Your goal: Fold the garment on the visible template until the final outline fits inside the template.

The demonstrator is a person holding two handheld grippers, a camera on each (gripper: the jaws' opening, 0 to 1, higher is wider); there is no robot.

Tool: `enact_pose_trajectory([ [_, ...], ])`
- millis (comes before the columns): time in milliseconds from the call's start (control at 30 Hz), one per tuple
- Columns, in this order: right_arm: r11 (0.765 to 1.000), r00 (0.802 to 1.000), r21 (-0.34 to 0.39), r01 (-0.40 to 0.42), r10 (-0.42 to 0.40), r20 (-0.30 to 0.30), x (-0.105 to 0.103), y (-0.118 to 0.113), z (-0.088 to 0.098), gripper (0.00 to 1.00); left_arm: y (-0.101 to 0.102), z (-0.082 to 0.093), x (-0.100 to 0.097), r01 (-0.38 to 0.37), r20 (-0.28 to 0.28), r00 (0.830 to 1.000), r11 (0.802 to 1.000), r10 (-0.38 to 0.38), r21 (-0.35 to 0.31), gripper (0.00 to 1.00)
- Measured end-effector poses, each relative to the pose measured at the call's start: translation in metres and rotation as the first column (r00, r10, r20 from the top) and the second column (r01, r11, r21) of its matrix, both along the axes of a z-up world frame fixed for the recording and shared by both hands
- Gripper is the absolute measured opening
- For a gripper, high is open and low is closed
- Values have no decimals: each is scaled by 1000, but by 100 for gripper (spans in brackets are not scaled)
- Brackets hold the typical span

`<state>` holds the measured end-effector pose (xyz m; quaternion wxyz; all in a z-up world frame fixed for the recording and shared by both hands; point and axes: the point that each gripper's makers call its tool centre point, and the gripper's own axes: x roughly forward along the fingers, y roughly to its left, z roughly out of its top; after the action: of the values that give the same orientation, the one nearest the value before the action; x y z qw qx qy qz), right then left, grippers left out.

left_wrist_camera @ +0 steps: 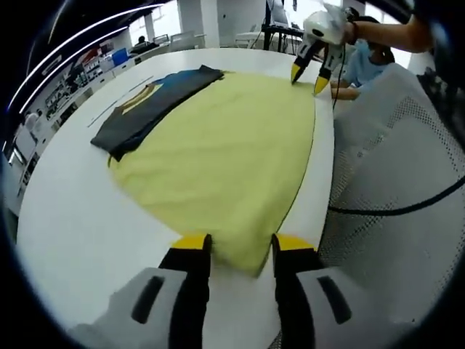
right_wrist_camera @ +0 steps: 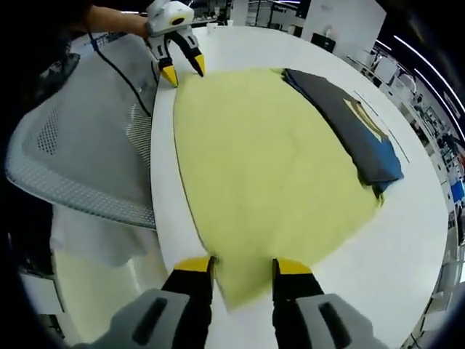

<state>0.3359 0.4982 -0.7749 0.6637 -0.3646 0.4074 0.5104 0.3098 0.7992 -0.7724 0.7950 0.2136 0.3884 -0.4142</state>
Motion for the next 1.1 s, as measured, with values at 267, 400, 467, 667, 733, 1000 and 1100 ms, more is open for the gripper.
enact_pose_trajectory([
  [267,1000,1000,21,16,-15,-20,-2,2,-2,9,-4,-1,1,21,9,1000,999,-22,29,9],
  [400,998,998,38,58,-57,-11,5,1,-2,3,-2,-1,6,19,26,999,998,-21,58,4],
  [467,994,996,57,94,-94,-5,10,1,-2,0,-3,-1,7,43,42,998,995,-47,85,3],
  [667,993,995,63,100,-101,6,11,3,-1,0,-2,0,9,22,36,999,996,-25,84,2],
  [733,993,996,76,90,-91,10,9,4,3,0,-1,3,9,19,58,998,995,-24,94,1],
  [1000,983,990,125,137,-139,8,3,2,18,0,-1,15,1,-5,104,995,996,-4,84,1],
  [1100,978,988,142,154,-156,3,-1,2,23,0,1,20,-1,-21,106,994,997,13,76,1],
])
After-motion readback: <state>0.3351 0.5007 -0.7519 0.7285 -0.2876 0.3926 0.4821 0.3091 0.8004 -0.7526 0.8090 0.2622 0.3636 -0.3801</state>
